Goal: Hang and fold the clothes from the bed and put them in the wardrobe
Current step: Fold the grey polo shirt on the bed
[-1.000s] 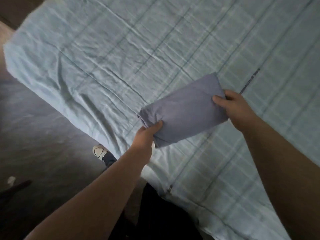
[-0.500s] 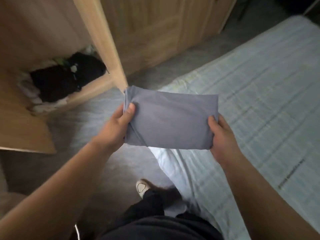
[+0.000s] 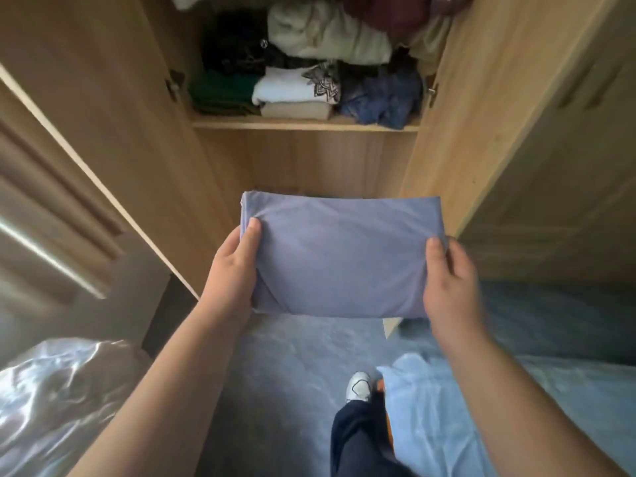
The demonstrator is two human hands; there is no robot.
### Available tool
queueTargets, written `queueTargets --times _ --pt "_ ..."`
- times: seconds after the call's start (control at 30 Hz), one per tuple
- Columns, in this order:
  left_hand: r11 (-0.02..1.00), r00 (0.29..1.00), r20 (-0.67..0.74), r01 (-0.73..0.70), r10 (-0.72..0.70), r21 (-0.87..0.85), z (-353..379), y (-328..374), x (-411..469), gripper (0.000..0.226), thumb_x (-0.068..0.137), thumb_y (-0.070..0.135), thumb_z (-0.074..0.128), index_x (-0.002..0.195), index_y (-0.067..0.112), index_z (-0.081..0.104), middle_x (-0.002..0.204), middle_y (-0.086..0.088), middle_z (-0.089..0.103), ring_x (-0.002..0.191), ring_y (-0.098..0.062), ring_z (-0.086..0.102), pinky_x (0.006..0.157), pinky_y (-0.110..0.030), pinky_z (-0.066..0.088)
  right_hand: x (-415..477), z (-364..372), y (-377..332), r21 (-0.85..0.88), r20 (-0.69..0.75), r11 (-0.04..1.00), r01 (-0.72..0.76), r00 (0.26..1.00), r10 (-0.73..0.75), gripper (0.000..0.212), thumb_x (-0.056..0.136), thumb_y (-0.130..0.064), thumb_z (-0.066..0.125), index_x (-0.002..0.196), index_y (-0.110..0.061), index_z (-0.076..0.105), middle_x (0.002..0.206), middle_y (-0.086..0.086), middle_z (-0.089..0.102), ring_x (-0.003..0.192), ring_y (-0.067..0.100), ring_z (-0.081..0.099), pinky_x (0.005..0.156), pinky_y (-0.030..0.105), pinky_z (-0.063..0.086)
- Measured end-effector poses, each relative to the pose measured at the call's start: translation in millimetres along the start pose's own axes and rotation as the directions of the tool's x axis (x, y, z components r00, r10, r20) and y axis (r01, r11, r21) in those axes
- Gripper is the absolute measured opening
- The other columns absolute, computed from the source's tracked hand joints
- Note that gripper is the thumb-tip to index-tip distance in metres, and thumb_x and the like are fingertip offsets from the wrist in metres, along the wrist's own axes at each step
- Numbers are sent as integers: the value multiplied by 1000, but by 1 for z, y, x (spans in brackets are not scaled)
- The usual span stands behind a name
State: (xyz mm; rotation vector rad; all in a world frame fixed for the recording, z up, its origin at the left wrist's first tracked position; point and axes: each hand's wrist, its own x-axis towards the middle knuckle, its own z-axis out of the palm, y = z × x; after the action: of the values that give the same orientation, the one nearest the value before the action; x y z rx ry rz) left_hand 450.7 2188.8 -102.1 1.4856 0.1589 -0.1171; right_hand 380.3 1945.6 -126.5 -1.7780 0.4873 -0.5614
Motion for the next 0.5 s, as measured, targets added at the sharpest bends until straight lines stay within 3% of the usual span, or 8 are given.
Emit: queueTargets --times 0.1,0.17,0.3,0.37,0.5 --pt "999 998 -42 -44 43 -31 0 16 42 28 99 46 52 109 28 71 106 6 76 103 -14 71 85 -35 53 53 29 -10 -1 36 995 103 994 -103 42 98 -45 45 86 -5 54 82 15 59 72 20 53 67 34 43" --pt "997 997 -54 -63 60 -53 11 28 71 28 100 46 51 111 28 70 107 6 76 101 -14 71 82 -34 55 92 46 -16 12 48 987 162 986 -162 43 98 -44 44 84 -4 52 81 20 56 72 24 52 66 36 42" --pt "996 994 -84 -71 66 -59 40 53 133 27 101 44 50 111 28 69 103 8 76 94 -10 73 67 -25 56 171 73 -20 18 90 978 207 974 -208 35 103 -36 44 82 -9 48 74 10 53 69 19 49 65 36 40" --pt "996 992 -107 -78 73 -49 52 65 163 26 101 44 49 110 30 68 103 10 76 93 -9 72 68 -25 57 208 86 -22 4 104 974 224 969 -224 31 103 -36 43 83 -13 49 76 1 56 71 14 52 67 36 39" --pt "992 978 -192 -104 87 -76 69 77 220 24 99 45 52 107 31 70 102 11 75 95 -10 72 80 -35 55 273 118 -24 1 143 977 212 967 -210 28 104 -30 45 78 -18 48 73 -11 58 69 6 53 59 19 37"
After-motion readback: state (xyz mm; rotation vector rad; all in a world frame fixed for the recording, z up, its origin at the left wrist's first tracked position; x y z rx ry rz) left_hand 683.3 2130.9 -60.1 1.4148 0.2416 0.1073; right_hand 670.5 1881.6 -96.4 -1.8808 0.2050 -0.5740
